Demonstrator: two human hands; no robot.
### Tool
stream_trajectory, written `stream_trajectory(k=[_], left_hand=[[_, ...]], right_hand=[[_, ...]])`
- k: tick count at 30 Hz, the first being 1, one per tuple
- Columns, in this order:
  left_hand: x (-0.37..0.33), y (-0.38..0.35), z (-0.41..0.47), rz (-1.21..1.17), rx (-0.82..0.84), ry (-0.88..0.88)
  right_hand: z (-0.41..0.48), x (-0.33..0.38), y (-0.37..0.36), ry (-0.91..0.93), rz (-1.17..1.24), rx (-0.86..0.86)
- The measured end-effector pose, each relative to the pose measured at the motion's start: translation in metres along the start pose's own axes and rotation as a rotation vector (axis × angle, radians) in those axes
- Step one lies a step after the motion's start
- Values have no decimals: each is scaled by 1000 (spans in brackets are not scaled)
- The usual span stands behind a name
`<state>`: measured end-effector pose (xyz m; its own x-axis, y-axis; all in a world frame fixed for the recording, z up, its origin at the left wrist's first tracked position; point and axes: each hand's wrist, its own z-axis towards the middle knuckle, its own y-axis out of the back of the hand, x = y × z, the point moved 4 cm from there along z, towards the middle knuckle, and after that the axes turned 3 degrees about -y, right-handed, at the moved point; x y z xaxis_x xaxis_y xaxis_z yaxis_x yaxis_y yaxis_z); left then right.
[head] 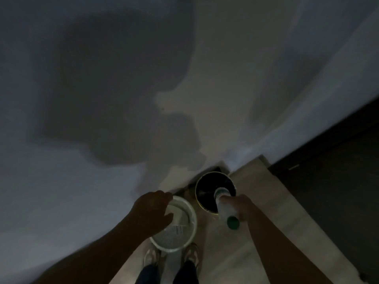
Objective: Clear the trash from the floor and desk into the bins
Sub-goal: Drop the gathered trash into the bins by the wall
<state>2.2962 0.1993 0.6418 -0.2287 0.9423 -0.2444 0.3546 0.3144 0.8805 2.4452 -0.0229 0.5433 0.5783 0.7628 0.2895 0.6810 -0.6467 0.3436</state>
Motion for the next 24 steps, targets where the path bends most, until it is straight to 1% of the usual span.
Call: stream_trajectory(k=[2,5,7,10,13,16,21,24], left_hand=[[2,2,3,-25,-28,21],[5,8,1,-57,-64,37],[8,10,-4,-53,-67,56],[15,12,-16,-48,-56,87],[26,16,-40,-52,-56,123],[44,19,-77,-56,-80,166],[84,14,-169,-133,-135,276],[113,5,-244,-167,-177,362]], right_hand=[[11,19,4,-2,-32,-10],[10,35,7,76,-117,-42],[0,36,3,122,-258,-58],[-25,35,-13,196,-501,-38],[-58,38,-35,313,-681,-99],[-101,42,-67,467,-824,-112],[-185,48,-149,768,-1104,-94],[-246,47,-217,946,-1221,-17]])
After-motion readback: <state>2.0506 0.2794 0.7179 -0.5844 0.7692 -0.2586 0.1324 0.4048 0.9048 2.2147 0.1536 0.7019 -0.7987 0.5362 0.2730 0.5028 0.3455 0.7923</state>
